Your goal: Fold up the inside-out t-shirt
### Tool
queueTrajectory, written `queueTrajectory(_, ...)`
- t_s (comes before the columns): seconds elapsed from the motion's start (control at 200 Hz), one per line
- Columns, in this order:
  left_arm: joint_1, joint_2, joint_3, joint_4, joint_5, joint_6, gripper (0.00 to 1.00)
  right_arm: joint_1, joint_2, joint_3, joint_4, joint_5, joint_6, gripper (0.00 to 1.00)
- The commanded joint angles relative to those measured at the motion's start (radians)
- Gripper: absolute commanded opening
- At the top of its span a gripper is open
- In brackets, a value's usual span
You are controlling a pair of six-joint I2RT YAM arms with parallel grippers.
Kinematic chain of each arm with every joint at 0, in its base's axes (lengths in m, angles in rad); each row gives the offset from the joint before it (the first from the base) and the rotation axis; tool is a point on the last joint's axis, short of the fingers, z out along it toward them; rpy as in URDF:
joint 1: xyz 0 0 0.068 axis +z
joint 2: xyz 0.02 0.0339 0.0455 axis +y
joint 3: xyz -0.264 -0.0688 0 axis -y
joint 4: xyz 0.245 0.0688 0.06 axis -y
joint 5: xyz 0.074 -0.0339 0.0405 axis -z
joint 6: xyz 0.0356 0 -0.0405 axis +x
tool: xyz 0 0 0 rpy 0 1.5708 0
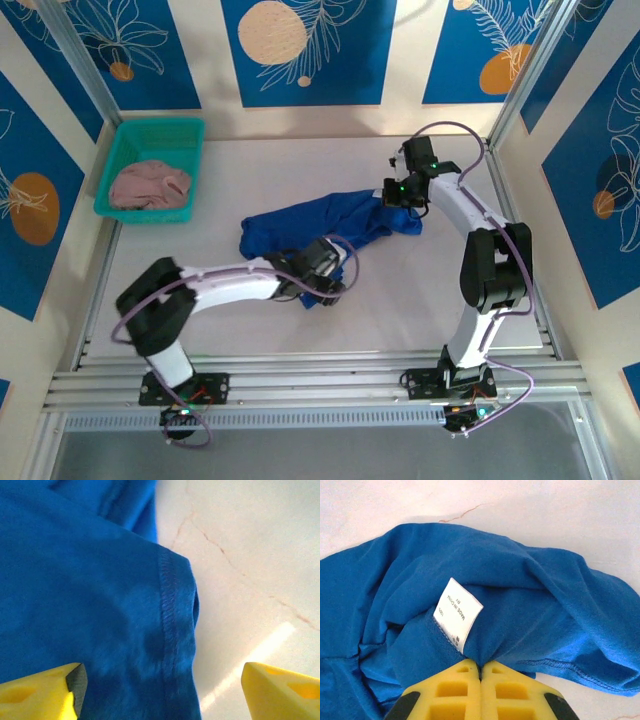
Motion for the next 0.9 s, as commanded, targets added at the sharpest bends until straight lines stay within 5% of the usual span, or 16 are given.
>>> queueTrajectory(0.0,-0.003,0.076,0.102,-0.001,-0.102,0.086,0.79,-0.010,-0.039,-0.026,0.020,-0.052,0.009,0.03)
queueTrajectory(0.235,0.000,0.246,0.260,-0.019,-0.143,0.128,0.67,-0.020,-0.056,-0.056,0.021,-0.063,0.003,0.03)
queueTrajectory(0.465,0.019,0.277,0.303,-0.044,-0.156,0.138,0.34,-0.035,-0.078,-0.075,0.026,-0.071,-0.003,0.04)
queueTrajectory(0.81,0.028,0.176,0.215,-0.039,-0.106,0.145,0.26,-0.051,-0.083,-0.081,0.035,-0.085,0.000,0.04)
queueTrajectory(0.895,0.027,0.172,0.210,-0.050,-0.087,0.148,0.36,-0.050,-0.084,-0.086,0.038,-0.086,0.003,0.04)
